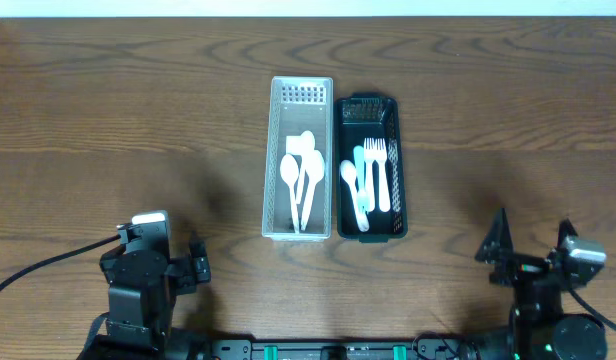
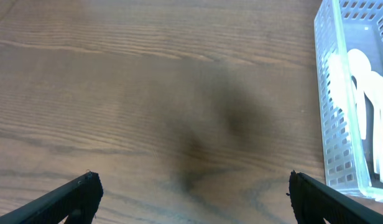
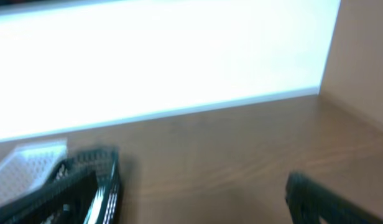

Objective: Pack container

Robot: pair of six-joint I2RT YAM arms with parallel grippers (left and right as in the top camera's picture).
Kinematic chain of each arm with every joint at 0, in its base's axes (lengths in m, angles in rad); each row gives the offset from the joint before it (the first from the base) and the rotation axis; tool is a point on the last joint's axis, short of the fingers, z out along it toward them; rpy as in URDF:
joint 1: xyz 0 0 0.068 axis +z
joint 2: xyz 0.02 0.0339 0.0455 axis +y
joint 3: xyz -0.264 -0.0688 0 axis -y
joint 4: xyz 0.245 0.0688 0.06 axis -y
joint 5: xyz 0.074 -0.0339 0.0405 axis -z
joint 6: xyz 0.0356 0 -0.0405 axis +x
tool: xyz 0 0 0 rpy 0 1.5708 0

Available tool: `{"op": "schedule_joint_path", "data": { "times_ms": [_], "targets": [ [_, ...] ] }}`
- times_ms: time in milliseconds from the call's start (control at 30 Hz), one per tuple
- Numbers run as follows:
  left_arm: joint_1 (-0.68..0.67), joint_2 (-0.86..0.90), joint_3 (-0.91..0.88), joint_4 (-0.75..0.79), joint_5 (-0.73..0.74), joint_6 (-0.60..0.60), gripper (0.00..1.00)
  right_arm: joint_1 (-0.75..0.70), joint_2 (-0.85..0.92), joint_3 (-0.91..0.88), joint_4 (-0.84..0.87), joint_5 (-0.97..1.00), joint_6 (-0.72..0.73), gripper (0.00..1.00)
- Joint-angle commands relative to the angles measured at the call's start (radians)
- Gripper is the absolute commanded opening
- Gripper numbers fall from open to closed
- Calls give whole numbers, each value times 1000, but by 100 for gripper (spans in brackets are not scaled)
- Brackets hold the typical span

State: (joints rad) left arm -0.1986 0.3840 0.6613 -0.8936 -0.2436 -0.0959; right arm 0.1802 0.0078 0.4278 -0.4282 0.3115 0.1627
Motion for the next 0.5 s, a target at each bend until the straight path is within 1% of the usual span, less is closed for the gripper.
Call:
{"op": "schedule_joint_path", "data": {
  "times_ms": [0,100,200,300,400,467],
  "targets": [
    [-4,0,-3,-3,-12,14,98,-20,-2,-150,173,-4,-142,99],
    [-4,0,-3,-3,-12,14,98,-34,-2,-271,369,-31,-177,99],
    [-4,0,-3,-3,-12,14,98,-37,-2,-358,474,-42,-211,99],
    [-4,0,-3,-3,-12,14,98,-37,-2,-418,477,-77,-267,99],
    [-4,0,-3,-3,-12,14,98,-38,-2,-422,372,-85,-248,99],
    [-4,0,-3,-3,-12,14,98,-38,-2,-422,385,-91,-246,99]
  ]
}}
